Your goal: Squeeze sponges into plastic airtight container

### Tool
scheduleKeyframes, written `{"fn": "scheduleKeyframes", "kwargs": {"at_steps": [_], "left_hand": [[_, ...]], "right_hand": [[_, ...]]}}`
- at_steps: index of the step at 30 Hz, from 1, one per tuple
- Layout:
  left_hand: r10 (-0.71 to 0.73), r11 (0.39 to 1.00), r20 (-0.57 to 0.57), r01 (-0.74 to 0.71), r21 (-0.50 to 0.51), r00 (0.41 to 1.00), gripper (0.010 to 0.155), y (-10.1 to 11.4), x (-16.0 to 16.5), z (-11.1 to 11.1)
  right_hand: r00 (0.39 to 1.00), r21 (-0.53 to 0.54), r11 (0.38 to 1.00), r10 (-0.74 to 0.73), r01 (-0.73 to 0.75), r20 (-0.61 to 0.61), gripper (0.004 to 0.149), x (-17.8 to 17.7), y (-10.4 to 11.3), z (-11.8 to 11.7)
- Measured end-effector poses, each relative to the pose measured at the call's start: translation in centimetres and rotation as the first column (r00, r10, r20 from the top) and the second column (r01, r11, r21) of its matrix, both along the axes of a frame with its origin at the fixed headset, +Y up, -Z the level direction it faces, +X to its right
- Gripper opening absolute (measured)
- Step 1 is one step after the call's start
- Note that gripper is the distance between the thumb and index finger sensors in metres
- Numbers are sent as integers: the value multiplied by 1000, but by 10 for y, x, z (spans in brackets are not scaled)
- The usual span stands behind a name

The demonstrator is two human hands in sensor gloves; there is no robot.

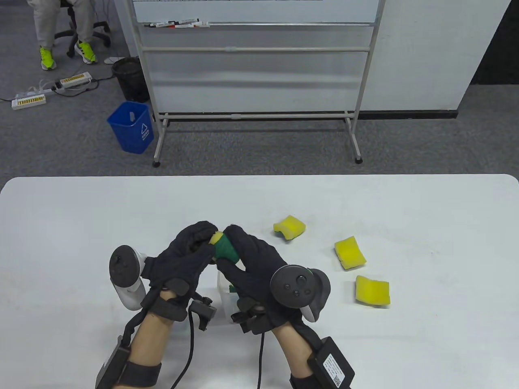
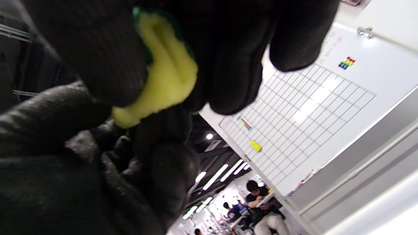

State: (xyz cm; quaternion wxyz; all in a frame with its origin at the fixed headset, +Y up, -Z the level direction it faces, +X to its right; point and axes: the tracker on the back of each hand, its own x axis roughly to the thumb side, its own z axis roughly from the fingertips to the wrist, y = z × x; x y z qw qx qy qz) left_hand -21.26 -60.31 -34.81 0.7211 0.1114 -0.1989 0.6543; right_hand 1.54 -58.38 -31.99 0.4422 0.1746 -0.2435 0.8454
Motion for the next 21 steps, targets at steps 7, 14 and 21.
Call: {"fn": "scheduleKeyframes", "kwargs": {"at_steps": [7,14,21], "left_hand": [[-376,915,-72,382,129,924,73,11,1,4],[-305,948,63,296,121,950,65,4,6,-4],[-273,961,10,272,56,962,50,-2,2,-8]], "right_hand": [[999,-75,996,45,-46,-11,54,9,3,-3],[997,-88,994,63,-67,-44,70,7,4,-3],[999,0,999,-37,37,24,75,12,5,0]]}}
